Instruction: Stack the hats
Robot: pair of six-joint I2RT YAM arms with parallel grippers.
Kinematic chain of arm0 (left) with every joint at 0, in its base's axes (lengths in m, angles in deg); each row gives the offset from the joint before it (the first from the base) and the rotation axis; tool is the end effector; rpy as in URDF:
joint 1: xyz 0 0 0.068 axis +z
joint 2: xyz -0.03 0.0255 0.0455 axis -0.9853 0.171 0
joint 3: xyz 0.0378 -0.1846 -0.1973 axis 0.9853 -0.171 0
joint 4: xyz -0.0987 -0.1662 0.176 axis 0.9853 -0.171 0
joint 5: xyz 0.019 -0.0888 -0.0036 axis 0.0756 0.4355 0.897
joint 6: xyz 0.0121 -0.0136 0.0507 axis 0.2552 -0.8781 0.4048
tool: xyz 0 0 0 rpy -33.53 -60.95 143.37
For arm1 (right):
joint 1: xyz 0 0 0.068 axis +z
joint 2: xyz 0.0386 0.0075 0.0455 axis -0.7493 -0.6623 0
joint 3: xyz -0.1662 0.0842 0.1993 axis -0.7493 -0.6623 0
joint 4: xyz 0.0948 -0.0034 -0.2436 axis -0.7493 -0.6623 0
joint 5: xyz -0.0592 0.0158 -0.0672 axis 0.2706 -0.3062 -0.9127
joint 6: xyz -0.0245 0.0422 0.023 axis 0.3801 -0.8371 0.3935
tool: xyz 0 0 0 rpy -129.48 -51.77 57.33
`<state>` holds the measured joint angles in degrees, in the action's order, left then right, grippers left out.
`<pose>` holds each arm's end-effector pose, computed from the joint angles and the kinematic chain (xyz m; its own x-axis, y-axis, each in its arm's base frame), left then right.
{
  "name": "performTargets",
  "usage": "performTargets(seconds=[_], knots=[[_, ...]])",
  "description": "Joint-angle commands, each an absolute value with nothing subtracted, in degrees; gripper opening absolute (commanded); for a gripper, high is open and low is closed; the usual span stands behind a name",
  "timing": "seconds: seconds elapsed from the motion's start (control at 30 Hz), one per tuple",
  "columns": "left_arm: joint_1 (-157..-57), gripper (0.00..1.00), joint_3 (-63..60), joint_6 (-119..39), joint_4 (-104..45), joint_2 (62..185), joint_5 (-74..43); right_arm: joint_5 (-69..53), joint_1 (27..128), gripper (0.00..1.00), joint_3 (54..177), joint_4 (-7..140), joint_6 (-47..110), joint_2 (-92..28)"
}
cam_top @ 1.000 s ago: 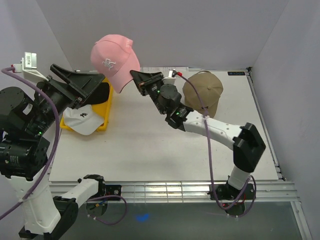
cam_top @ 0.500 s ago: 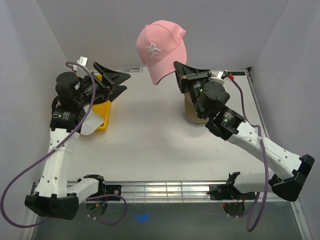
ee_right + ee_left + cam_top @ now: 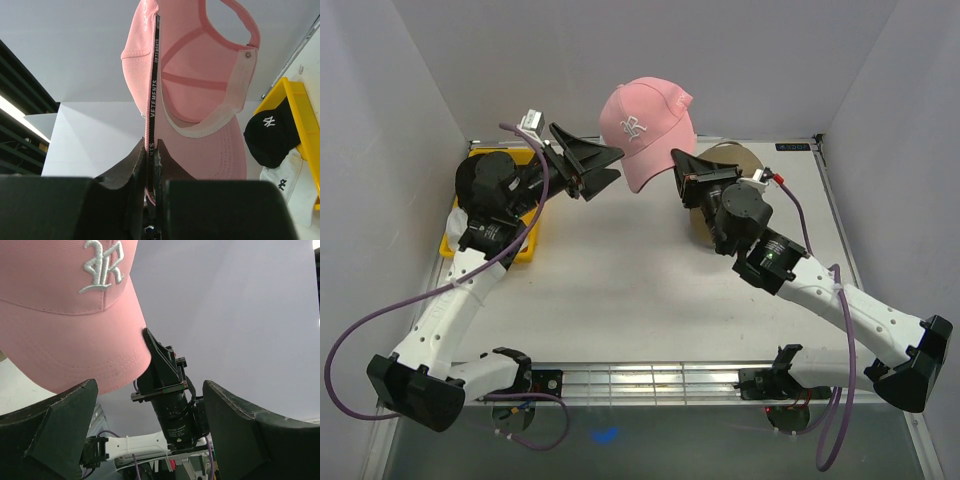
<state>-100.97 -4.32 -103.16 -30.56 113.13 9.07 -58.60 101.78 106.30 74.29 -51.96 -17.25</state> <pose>0.2271 -0.1069 0.4419 -0.7499 -0.5837 -0.3114 0.2994 0.1204 -0.9465 0.1735 0.1919 0.4294 -0.1823 0.9790 0.0909 -0.0771 -0.1064 0.9913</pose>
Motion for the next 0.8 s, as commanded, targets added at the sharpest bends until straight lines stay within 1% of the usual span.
performTargets(seconds=[0.0,0.13,0.37,0.57,0.6,0.77], knots=[[-101.42,0.96,-6.37,-103.92,-27.22,111.04,5.42,-61.16,101.7,0.08,106.97,82.15,-54.1,-15.15],[-103.7,0.96,-7.78,-103.92,-27.13,109.97,3.75,-61.34,101.53,0.08,107.07,84.43,-53.4,-15.41],[-113.45,0.96,-12.0,-104.45,-24.32,107.51,-7.4,-60.02,101.61,0.08,102.32,92.17,-55.41,-15.67],[-118.55,0.96,-13.85,-104.45,-23.27,107.69,-14.17,-59.67,101.61,0.08,100.21,96.13,-56.03,-15.94],[-119.0,0.96,-14.46,-104.36,-22.48,107.34,-16.01,-59.32,101.61,0.08,100.21,96.22,-56.03,-15.94],[-119.26,0.96,-15.61,-105.76,-20.02,107.33,-18.05,-58.53,101.61,0.08,98.89,98.5,-56.64,-15.68]])
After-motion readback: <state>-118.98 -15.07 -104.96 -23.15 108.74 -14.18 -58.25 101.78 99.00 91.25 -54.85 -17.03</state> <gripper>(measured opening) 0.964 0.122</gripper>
